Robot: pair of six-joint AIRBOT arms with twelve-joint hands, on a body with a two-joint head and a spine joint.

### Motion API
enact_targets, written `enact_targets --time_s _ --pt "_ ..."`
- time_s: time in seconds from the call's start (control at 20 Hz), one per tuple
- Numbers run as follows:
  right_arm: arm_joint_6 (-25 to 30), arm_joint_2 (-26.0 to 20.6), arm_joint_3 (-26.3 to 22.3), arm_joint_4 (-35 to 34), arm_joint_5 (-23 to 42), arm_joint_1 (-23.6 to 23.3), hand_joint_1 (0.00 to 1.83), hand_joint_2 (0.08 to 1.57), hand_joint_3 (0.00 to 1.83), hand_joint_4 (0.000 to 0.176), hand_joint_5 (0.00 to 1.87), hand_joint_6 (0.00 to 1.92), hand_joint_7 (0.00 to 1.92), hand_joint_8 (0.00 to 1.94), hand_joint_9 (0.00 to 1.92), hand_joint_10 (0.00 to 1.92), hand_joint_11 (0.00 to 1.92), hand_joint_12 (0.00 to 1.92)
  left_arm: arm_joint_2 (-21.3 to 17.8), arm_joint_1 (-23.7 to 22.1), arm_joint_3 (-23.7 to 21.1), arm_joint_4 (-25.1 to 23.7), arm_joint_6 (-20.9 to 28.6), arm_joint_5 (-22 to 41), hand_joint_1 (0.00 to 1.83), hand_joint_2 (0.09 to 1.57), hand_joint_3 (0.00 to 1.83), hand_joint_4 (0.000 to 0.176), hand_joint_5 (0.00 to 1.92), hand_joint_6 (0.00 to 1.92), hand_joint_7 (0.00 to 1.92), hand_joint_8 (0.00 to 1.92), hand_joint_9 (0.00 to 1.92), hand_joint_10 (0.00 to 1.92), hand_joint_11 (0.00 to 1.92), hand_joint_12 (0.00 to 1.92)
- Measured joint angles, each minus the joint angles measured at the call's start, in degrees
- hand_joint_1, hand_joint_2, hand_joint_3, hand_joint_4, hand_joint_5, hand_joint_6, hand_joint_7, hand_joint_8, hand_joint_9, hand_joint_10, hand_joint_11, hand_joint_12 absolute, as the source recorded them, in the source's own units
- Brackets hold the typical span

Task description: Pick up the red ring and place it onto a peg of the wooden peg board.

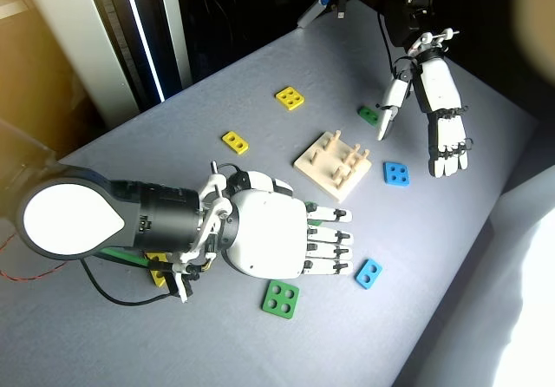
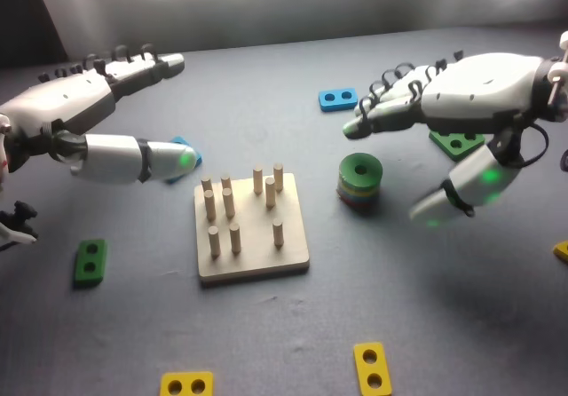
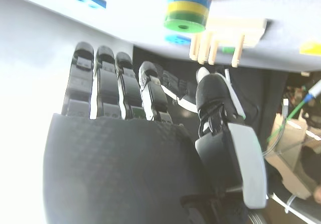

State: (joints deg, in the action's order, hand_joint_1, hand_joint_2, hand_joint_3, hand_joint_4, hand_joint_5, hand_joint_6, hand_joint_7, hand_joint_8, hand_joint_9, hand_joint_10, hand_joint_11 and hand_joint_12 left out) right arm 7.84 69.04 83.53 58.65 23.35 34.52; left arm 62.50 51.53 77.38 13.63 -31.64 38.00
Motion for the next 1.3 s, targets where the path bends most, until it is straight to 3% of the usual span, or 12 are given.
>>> enact_targets --time_s 0.1,0.2,0.3,0.45,0.6,0.7,0.8,0.85,0.9,1.05,1.2,1.3 --pt "0.2 0.1 0.0 0.0 0.1 0.0 0.71 0.88 0.0 0.062 0.22 0.01 0.11 0.0 0.02 0.02 0.0 0.09 0.0 0.0 0.0 -0.1 0.0 0.1 0.37 0.96 0.01 0.167 0.06 0.01 0.0 0.0 0.0 0.0 0.0 0.0" --pt "0.2 0.1 0.0 0.2 -0.1 0.0 0.7 0.89 0.0 0.05 0.21 0.0 0.09 0.0 0.02 0.01 0.0 0.13 0.0 0.0 0.0 0.0 0.0 0.1 0.38 0.96 0.01 0.15 0.06 0.01 0.0 0.0 0.0 0.0 0.0 0.0" --pt "0.2 0.4 0.6 0.5 -0.1 0.0 0.74 0.91 0.0 0.029 0.21 0.0 0.11 0.0 0.06 0.02 0.0 0.34 0.0 0.0 0.0 0.0 0.0 0.1 0.39 0.97 0.01 0.152 0.05 0.0 0.0 0.0 0.0 0.0 0.0 0.0" --pt "0.9 1.6 2.1 0.5 -0.5 0.0 0.78 0.91 0.0 0.035 0.26 0.01 0.16 0.0 0.11 0.02 0.0 0.66 0.0 0.0 0.0 -0.1 0.0 0.1 0.4 0.97 0.01 0.15 0.05 0.0 0.0 0.0 0.0 0.0 0.0 0.0" --pt "1.0 3.3 3.7 0.5 -1.1 0.0 0.68 0.88 0.0 0.083 0.31 0.01 0.18 0.0 0.13 0.01 0.0 0.59 0.0 0.0 0.0 -0.1 0.0 0.1 0.38 0.97 0.0 0.16 0.05 0.0 0.0 0.0 0.0 0.0 0.0 0.0" --pt "1.1 4.1 4.3 0.5 -1.4 0.0 0.69 0.87 0.0 0.06 0.32 0.0 0.22 0.0 0.11 0.0 0.0 0.4 0.0 -0.1 0.0 -0.1 0.0 0.1 0.38 0.96 0.0 0.151 0.04 0.0 0.0 0.0 0.0 0.0 0.0 0.0" --pt "1.2 4.6 4.7 0.5 -1.4 0.0 0.75 0.87 0.0 0.031 0.34 0.01 0.25 0.0 0.15 0.01 0.0 0.34 0.0 -0.4 0.0 -0.1 0.0 0.0 0.37 0.97 0.0 0.163 0.04 0.0 0.0 0.0 0.0 0.0 0.0 0.0" --pt "1.2 4.8 4.7 0.5 -1.5 0.0 0.76 0.89 0.0 0.033 0.35 0.01 0.24 0.01 0.15 0.01 0.0 0.47 0.0 -0.5 0.0 -0.1 0.0 0.2 0.38 0.98 0.01 0.162 0.04 0.0 0.0 0.0 0.0 0.0 0.0 0.0" --pt "1.2 4.9 5.0 0.5 -1.5 0.0 0.77 0.9 0.0 0.019 0.35 0.01 0.25 0.01 0.17 0.01 0.0 0.63 0.0 -0.5 0.0 -0.2 0.0 0.2 0.37 0.97 0.0 0.163 0.05 0.0 0.0 0.0 0.0 0.0 0.0 0.0" --pt "1.2 5.4 5.9 0.5 -2.2 -0.2 0.82 0.92 0.0 0.049 0.37 0.0 0.28 0.0 0.2 0.02 0.0 0.87 0.0 -0.5 0.0 -0.2 0.0 0.1 0.36 0.95 0.0 0.16 0.05 0.01 0.0 0.0 0.0 0.0 0.0 0.0" --pt "1.2 6.2 6.5 0.4 -2.2 -0.4 0.84 0.93 0.0 0.053 0.38 0.01 0.29 0.01 0.21 0.02 0.0 0.87 0.0 -0.5 0.0 -0.3 0.0 0.1 0.36 0.96 0.0 0.152 0.06 0.01 0.0 0.0 0.0 0.0 0.0 0.0" --pt "1.2 6.7 6.7 0.4 -2.2 -0.4 0.82 0.94 0.0 0.056 0.38 0.0 0.28 0.0 0.21 0.02 0.0 0.77 0.0 -0.5 0.0 -0.4 0.0 0.1 0.37 0.96 0.0 0.173 0.06 0.01 0.0 0.0 0.0 0.0 0.0 0.0"
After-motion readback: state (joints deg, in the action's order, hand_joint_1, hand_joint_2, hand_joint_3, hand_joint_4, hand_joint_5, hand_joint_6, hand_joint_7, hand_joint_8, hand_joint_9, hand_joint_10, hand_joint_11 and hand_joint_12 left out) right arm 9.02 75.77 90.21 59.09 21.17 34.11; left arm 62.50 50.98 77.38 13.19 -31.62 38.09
